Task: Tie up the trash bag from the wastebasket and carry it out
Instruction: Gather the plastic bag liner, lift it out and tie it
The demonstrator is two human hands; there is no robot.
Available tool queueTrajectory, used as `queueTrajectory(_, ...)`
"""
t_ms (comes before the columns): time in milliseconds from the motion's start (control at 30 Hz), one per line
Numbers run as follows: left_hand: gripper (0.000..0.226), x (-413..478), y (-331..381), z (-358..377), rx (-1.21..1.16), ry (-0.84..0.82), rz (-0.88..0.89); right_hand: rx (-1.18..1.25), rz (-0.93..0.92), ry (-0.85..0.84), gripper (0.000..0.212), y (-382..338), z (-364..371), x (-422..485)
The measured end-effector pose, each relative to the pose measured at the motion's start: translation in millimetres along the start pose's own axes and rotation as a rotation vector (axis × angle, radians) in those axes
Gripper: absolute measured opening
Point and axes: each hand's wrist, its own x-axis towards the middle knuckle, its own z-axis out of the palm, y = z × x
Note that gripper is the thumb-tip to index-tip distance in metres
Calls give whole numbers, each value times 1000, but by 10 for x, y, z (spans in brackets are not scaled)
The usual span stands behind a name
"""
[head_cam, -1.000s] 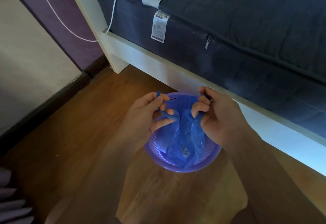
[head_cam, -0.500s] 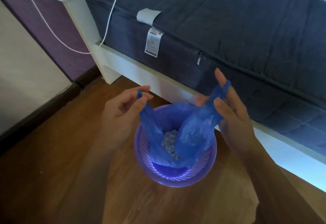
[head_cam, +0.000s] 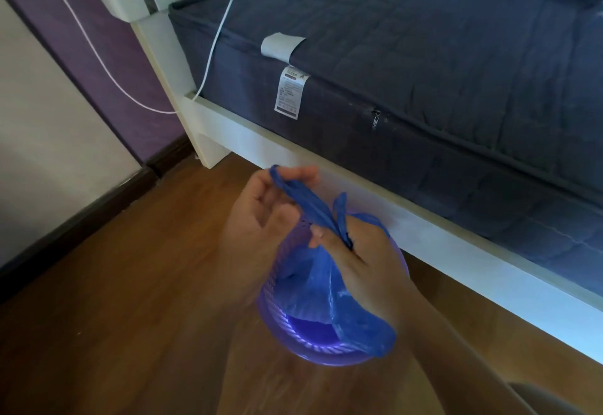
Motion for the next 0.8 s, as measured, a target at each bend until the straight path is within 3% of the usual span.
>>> queueTrajectory(67, 75, -6, -133, -13, 10, -124, -99, 77, 12, 16, 27, -71, -37, 6)
queueTrajectory(200, 90, 1, -349, 111, 162, -307, -166, 138, 81, 86, 19, -145, -100, -5)
queueTrajectory(267, 61, 12, -391, 118, 244, -383, -197, 164, 120, 152, 6, -179, -176, 16)
queueTrajectory(333, 15, -10, -412, 119, 391, -391, -212, 252, 135, 187, 15, -193, -263, 36)
queueTrajectory(400, 33, -32, -499, 132, 426, -196, -238, 370, 199, 268, 23, -162, -359, 47)
queueTrajectory(467, 44, -13, -566, 133, 107, 26, -279, 570, 316, 358, 31, -113, -461, 54)
queueTrajectory(567, 47, 30, -613, 165, -304, 148, -251, 983, 390, 425, 44, -47, -598, 88)
queueTrajectory(700, 39, -2, -616, 281, -228, 82, -265, 1337, 305, 334, 41, -61, -541, 163)
queueTrajectory(800, 6, -61, -530, 406, 4, -101, -351, 1388, 301, 278, 35, -84, -440, 204)
